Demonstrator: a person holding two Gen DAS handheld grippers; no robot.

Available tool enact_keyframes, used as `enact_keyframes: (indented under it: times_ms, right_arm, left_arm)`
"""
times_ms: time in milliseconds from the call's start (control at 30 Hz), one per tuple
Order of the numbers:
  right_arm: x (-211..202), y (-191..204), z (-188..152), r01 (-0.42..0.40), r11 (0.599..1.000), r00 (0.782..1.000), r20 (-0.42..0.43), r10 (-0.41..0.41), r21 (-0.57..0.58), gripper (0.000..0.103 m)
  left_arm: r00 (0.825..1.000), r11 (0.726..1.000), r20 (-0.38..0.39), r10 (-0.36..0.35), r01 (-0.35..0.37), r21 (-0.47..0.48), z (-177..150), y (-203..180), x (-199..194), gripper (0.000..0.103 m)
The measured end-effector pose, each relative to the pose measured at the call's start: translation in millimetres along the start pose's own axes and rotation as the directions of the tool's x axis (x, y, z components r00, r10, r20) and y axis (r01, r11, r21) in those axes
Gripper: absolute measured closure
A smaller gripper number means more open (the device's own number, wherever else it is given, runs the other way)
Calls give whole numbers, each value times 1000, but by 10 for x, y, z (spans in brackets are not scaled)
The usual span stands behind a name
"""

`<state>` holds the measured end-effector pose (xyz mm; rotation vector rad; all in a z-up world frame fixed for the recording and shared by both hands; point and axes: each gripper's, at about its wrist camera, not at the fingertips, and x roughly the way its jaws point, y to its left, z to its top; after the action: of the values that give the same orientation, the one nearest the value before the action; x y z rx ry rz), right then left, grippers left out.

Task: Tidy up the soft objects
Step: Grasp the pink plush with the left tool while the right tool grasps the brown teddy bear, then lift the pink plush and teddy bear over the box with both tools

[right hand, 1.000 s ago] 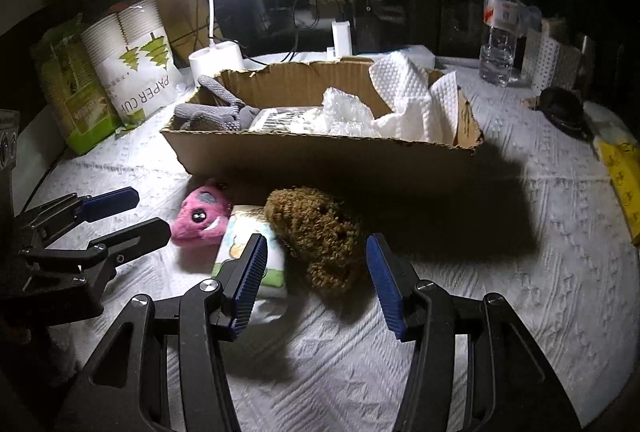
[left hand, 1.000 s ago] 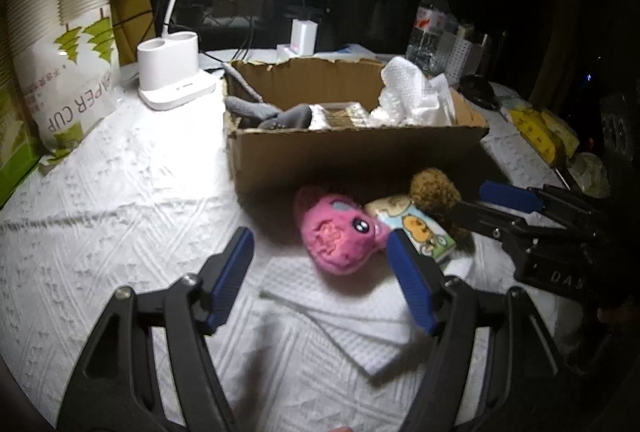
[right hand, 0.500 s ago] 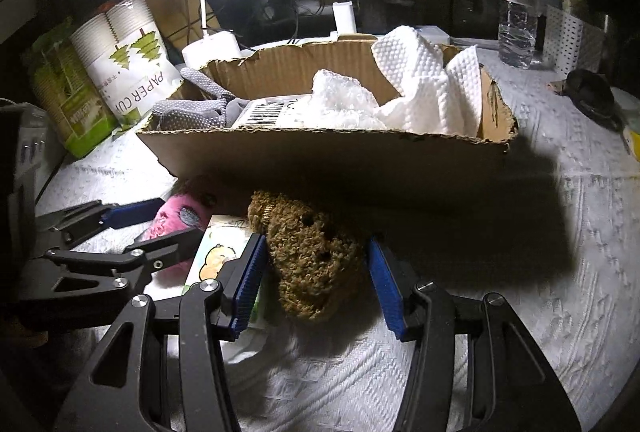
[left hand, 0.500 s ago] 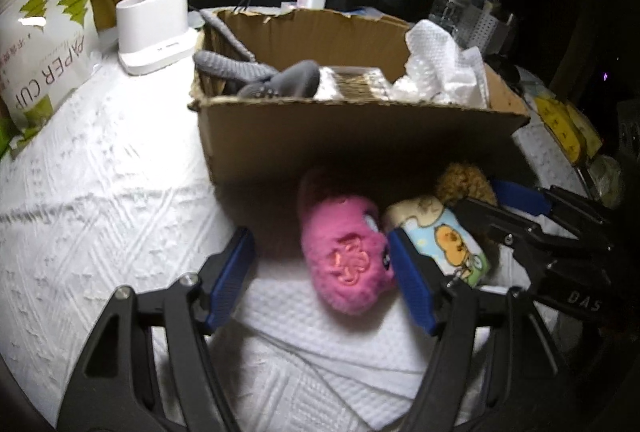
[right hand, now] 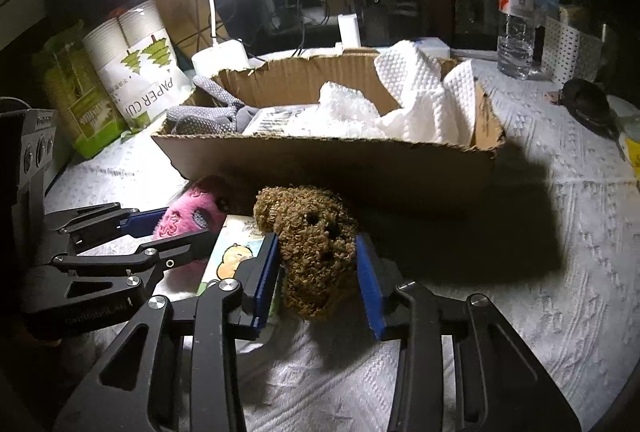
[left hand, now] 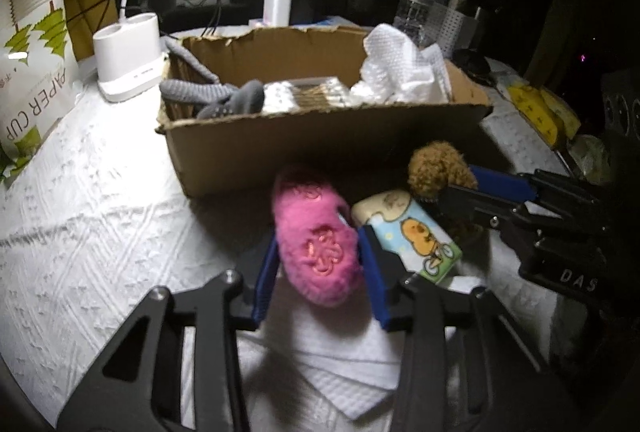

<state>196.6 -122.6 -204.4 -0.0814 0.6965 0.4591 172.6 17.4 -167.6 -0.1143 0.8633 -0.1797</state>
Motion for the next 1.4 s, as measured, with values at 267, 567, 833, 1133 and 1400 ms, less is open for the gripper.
enact_keyframes:
  times_ms: [267,567,833,1133,1400]
  right_arm:
    - [-231,-1,-2,25,1000,999,37,-25,2,63]
    - [-480,26,14,47,999,996,77,-46,-5,63]
    - [-676,-2,101,60,998,991,122,-59,-8,63]
    - [-803,-99,301,72,997,983,168,-68,-14,63]
    - [-801,-199,479,77,997,979,193,-72,-17,63]
  left_arm:
    - [999,1000,53,-15,14,10,3,-42,-241,63]
    - [994,999,103,-27,25,25,48,-126,-495,63]
    - [988,998,151,-30,22,50,190,-195,-679,63]
    - [978,997,206,-32,16,78,453,-271,-784,63]
    - [970,996,240,-35,13,93,668,-310,-777,63]
